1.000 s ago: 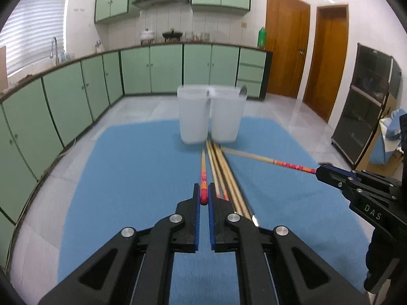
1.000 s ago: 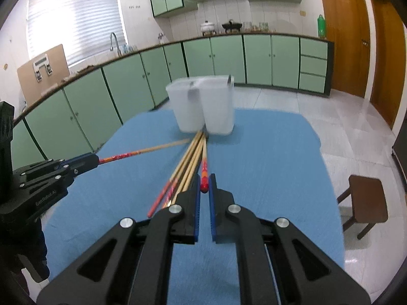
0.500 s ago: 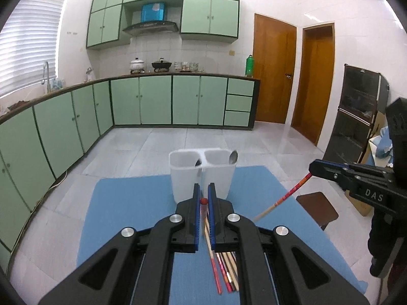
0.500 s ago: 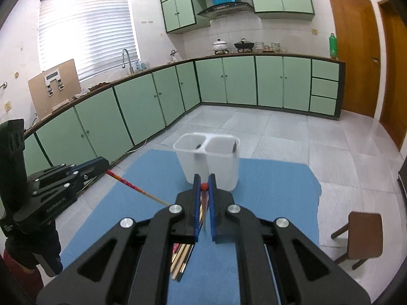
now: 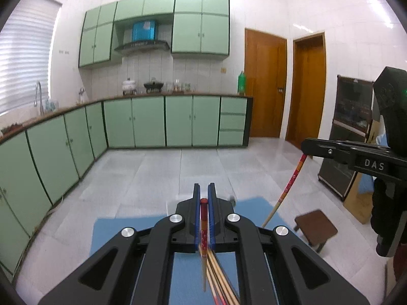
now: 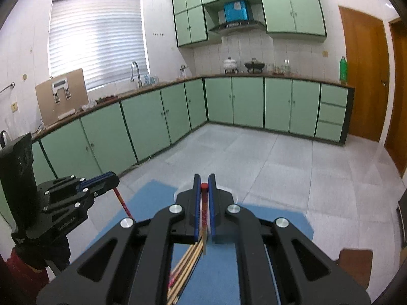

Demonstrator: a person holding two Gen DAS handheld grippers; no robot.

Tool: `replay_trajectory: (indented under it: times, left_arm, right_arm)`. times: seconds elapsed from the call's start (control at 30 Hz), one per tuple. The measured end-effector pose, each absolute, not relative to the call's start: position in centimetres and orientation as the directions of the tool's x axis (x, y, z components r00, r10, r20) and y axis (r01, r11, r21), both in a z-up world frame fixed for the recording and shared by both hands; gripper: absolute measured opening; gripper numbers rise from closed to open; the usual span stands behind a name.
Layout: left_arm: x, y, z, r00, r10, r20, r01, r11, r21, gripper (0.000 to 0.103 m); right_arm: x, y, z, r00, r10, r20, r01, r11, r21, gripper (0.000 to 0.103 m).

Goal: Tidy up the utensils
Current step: 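Lift the chopsticks and drop them into the caddy, opening both tools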

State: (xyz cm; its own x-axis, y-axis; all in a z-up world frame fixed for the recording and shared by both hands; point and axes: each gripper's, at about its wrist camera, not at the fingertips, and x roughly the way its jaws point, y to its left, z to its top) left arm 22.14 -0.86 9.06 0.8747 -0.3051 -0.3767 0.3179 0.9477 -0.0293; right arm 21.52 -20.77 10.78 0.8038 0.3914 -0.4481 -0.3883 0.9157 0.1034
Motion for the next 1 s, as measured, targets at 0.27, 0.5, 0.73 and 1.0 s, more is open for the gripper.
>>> replay_trajectory:
  times: [0.27, 0.5, 0.73, 1.0]
  left_arm:
    - [28.3, -2.2, 14.4, 0.913, -0.294, -0.282, 0.309, 0.951, 0.007, 0.006]
    - [33.6, -3.1, 13.2, 0.918, -0.285, -0.275, 0.291, 0.957, -0.022, 0.006]
    - [36.7, -3.5, 7.6, 0.882, -0.263, -0.390, 0.272, 0.962, -0.033, 0.006]
    - [35.0, -2.2, 5.8, 0.867, -0.258, -0.427, 0.263, 0.964, -0.049, 0.025]
  right_arm:
    - [27.2, -20.7, 14.6, 0.838, 0.375, -0.397, -0.368, 0.925, 0.097, 0.005]
    - [32.2, -19.9, 12.2, 0.841, 0.335, -0.426, -0.331, 0.940, 0.086, 0.005]
    - [34.7, -19.0, 7.1, 0.795, 0.330, -0.509, -0.320, 0.941, 0.111, 0.006]
    - [33.7, -19.5, 5.3, 0.792, 0.309, -0.527, -0.288, 0.950, 0.123, 0.035]
